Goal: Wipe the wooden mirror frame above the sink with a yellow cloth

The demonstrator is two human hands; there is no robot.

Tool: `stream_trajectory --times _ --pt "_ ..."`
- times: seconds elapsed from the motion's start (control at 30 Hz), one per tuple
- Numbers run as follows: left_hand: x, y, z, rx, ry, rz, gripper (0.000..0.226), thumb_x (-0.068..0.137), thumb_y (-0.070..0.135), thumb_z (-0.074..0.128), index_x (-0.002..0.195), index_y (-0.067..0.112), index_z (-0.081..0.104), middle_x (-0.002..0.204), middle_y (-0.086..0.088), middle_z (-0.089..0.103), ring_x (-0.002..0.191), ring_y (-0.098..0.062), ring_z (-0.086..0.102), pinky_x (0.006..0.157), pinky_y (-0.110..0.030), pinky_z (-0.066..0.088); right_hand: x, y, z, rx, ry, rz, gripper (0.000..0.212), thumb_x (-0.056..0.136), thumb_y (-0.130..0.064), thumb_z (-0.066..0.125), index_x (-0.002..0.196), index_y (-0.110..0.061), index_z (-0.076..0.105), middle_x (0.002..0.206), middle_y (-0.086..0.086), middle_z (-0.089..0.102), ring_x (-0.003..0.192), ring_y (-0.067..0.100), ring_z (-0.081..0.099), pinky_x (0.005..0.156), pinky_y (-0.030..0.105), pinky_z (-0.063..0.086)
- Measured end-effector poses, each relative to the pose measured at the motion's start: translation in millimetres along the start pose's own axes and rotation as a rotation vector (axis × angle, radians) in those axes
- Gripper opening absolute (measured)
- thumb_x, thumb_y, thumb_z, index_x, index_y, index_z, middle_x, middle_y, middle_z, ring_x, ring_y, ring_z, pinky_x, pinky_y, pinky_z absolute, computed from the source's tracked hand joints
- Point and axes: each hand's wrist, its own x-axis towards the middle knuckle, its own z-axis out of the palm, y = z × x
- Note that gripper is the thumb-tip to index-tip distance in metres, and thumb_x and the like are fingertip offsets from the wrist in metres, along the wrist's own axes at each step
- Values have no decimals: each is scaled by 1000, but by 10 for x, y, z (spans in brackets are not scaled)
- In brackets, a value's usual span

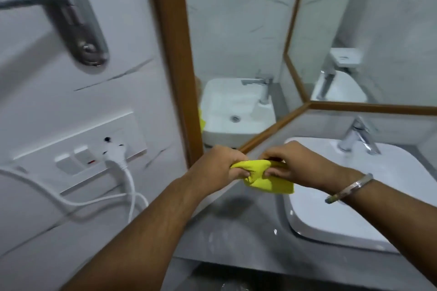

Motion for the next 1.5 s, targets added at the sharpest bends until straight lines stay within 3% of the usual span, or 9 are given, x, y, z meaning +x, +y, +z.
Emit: stream_trajectory --times 0.1,0.23,0.6,0.77,0.9,1.1,1.2,1.37,1.5 --pt "244 148 224 -18 -120 89 9 80 23 78 89 19 79 79 1 74 70 -3 58 64 -26 44 -453 67 -110 -47 -70 181 18 83 -30 74 93 -17 67 80 -7 65 73 12 54 65 26 40" --pt "620 651 661 -37 -285 240 6 85 21 77 90 18 78 79 6 71 72 -3 57 64 -19 42 -1358 147 -258 -1 -61 434 17 85 -30 72 99 -21 68 88 -13 65 76 3 52 65 10 35" --pt "1064 3211 2639 -169 -612 794 21 83 26 63 87 10 75 73 -3 65 72 -13 50 67 -24 40 -4603 -325 -694 223 319 1169 21 82 -25 75 77 -31 56 76 -12 60 67 -4 55 55 9 41" --pt "770 4509 3982 -373 -778 735 16 84 5 73 100 7 71 85 0 67 76 -13 60 76 -32 53 -6352 -727 -444 365 638 1511 18 82 -17 76 85 -23 59 95 4 61 85 21 63 45 22 52" --pt "451 5363 4998 -365 -896 775 13 88 2 69 98 10 72 77 15 62 71 -12 58 77 -38 53 -7426 -885 -111 449 838 1758 18 86 -6 65 88 -22 59 92 5 61 65 16 62 47 32 57" --pt "237 6175 6350 -277 -983 781 11 90 7 69 99 8 75 97 -5 71 84 -16 62 71 -13 48 -8430 -621 492 651 1239 2077 10 88 -8 65 91 -17 62 85 6 59 66 21 61 56 37 60" --pt "202 6374 6953 -193 -1116 713 12 91 2 65 99 5 74 98 -13 70 85 -24 63 82 -30 55 -8785 -370 880 660 1329 2178 6 87 -10 66 91 -14 64 95 12 63 71 27 64 61 39 61" --pt "183 6450 7342 26 -1034 836 35 97 6 52 131 8 60 135 -10 58 126 -27 51 102 -31 41 -9008 -134 1283 152 986 2314 41 91 -14 57 132 -11 52 137 13 52 126 31 48 104 35 37" --pt "258 6452 7031 396 -967 1067 66 100 34 54 157 22 22 164 -5 19 148 -26 20 115 -42 29 -8888 -224 1060 -143 461 2263 65 91 -22 51 151 -23 24 161 7 17 142 32 28 110 46 32"
